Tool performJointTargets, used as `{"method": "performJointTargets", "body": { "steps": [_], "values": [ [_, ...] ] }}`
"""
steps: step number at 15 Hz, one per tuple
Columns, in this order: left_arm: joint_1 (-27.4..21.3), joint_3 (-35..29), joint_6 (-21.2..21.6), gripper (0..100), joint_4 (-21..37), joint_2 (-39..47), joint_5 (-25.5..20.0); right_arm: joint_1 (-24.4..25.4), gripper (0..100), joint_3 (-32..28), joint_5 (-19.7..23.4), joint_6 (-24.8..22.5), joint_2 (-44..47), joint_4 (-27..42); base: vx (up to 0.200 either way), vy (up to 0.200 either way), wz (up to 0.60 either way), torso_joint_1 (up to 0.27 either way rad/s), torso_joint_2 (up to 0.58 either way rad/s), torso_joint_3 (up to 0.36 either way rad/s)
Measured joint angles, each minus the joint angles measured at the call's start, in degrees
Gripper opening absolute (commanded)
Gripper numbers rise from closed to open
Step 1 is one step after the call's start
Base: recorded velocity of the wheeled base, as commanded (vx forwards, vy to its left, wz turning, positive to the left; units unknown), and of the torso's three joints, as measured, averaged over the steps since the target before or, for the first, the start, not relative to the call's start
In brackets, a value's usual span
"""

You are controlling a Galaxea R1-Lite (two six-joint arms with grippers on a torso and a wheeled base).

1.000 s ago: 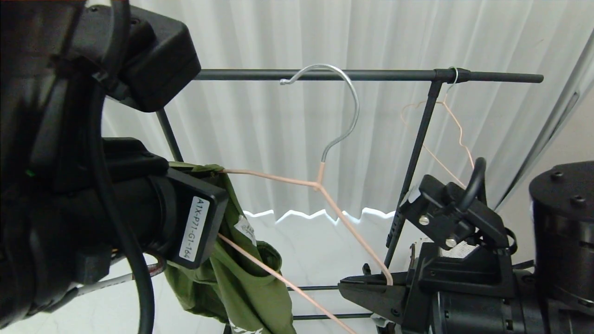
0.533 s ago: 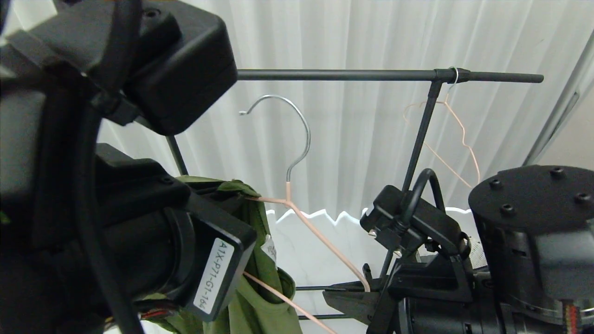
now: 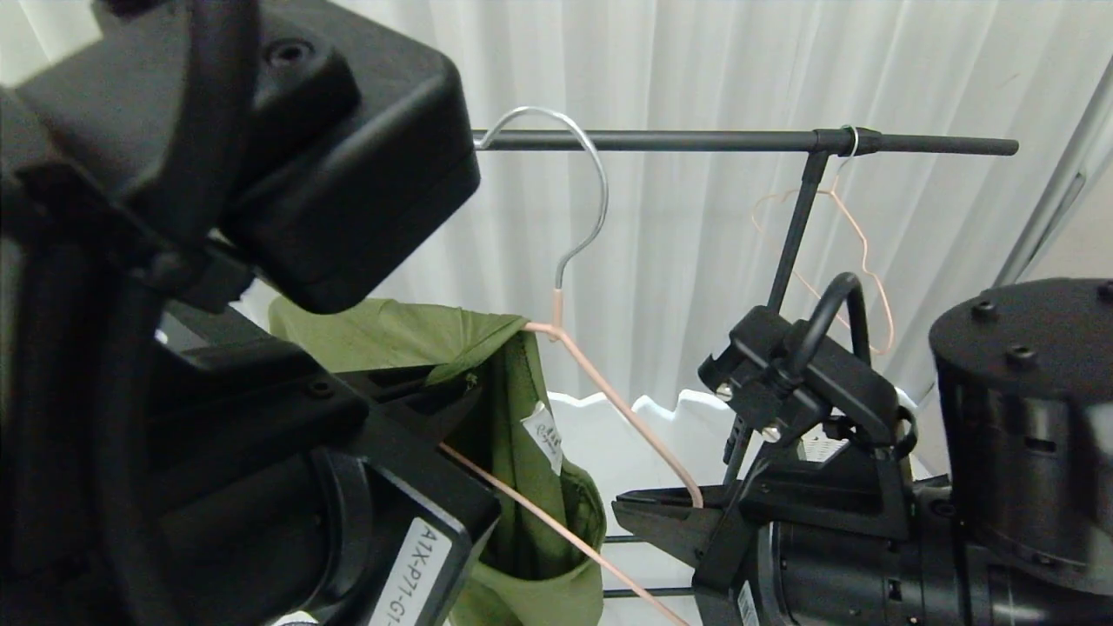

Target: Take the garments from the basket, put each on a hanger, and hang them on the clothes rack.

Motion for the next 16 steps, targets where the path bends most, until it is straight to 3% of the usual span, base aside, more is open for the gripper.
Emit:
{"method": "performJointTargets", "body": {
  "steps": [3,16],
  "values": [
    [0.0,0.9,2.2,0,0.0,-1.2,0.0,-0.3,0,0.1,-1.0,-1.9,-2.1,-0.6,0.000,0.000,0.00,0.000,0.00,0.000],
    [0.6,3.4,2.3,0,0.0,-2.5,0.3,-0.5,0,0.4,-6.1,-5.1,-4.2,-10.9,0.000,0.000,0.00,0.000,0.00,0.000]
  ]
}}
